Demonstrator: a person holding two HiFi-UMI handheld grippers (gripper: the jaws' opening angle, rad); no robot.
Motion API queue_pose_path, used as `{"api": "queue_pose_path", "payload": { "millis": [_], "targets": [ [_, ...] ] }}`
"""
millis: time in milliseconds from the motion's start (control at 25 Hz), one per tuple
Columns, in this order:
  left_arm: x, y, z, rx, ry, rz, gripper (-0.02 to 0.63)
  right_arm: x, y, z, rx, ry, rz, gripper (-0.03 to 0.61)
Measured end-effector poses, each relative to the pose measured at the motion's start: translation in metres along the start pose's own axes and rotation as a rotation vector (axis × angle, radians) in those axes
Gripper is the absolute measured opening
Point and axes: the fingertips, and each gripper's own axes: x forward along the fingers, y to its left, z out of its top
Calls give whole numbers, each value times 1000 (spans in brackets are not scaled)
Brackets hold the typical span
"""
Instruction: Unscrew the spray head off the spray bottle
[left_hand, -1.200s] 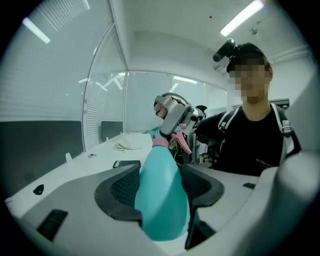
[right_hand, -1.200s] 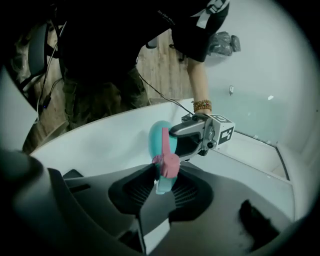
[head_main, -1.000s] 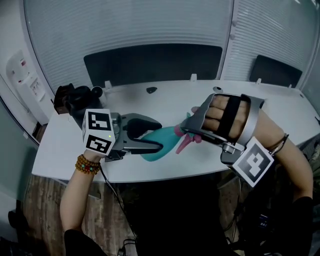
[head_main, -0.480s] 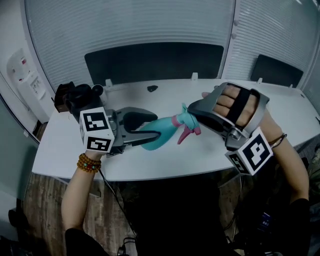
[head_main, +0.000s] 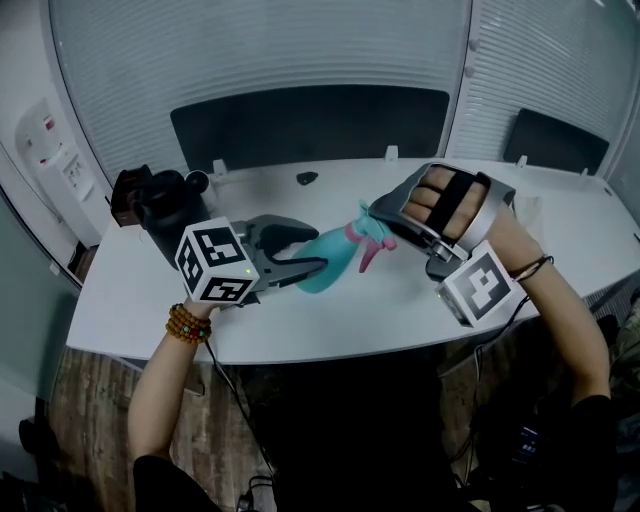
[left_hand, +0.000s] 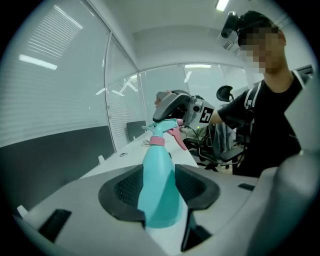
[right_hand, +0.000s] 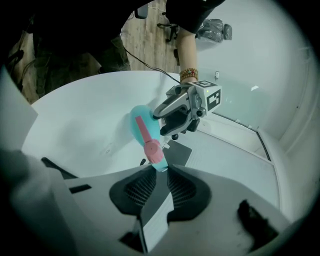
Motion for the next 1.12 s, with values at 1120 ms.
{"api": "queue_pose_path", "payload": {
  "millis": [1120],
  "targets": [
    [7,50,-29,502,401,407,403,-19,-3,-61,529,12,-50,74]
  ]
}}
